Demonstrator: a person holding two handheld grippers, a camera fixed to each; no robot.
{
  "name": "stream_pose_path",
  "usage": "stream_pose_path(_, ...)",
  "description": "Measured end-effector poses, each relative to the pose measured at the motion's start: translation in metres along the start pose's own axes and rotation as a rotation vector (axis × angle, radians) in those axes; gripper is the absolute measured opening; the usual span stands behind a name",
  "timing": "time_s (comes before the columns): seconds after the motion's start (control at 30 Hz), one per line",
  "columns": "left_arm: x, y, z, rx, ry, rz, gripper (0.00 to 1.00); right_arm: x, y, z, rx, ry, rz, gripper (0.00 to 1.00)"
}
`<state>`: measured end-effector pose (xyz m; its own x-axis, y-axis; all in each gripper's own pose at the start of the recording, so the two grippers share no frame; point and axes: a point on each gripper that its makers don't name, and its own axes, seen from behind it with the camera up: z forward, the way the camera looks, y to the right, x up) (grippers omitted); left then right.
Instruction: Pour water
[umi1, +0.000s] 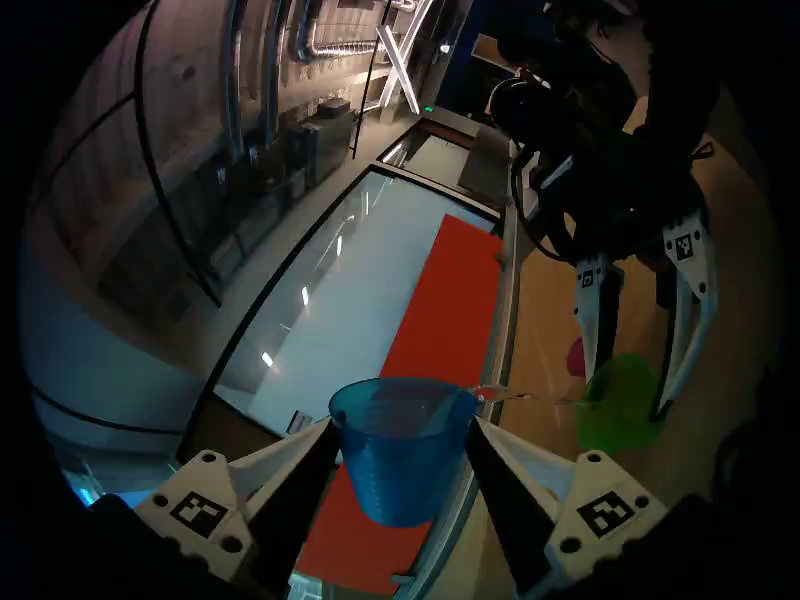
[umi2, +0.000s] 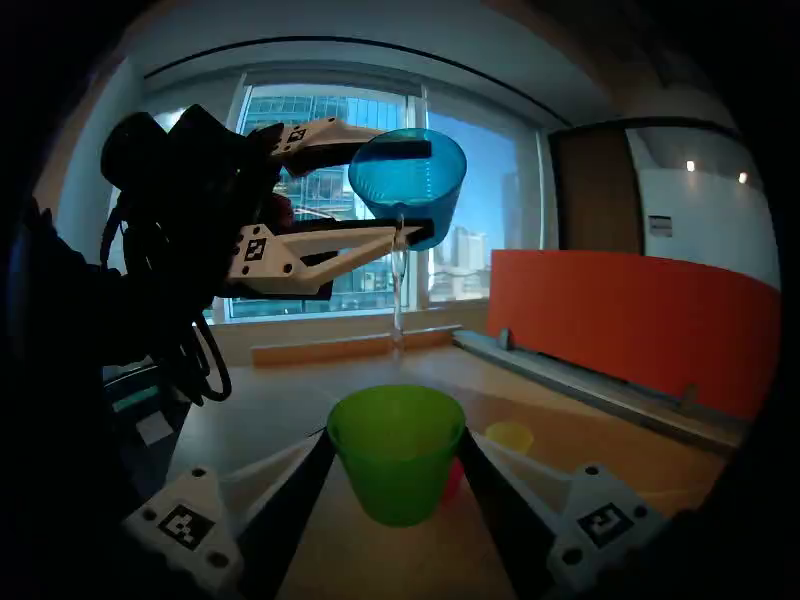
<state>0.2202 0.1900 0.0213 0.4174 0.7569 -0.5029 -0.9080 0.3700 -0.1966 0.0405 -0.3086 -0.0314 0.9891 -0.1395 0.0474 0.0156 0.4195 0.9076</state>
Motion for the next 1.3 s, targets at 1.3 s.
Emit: stream_pose_path(1.3, 0.011, -0.002, -0.003, 0.004, 0.005, 0.088, 0.85, 0.006, 0.003, -0.001, -0.012, 0.018, -0.007, 0.90)
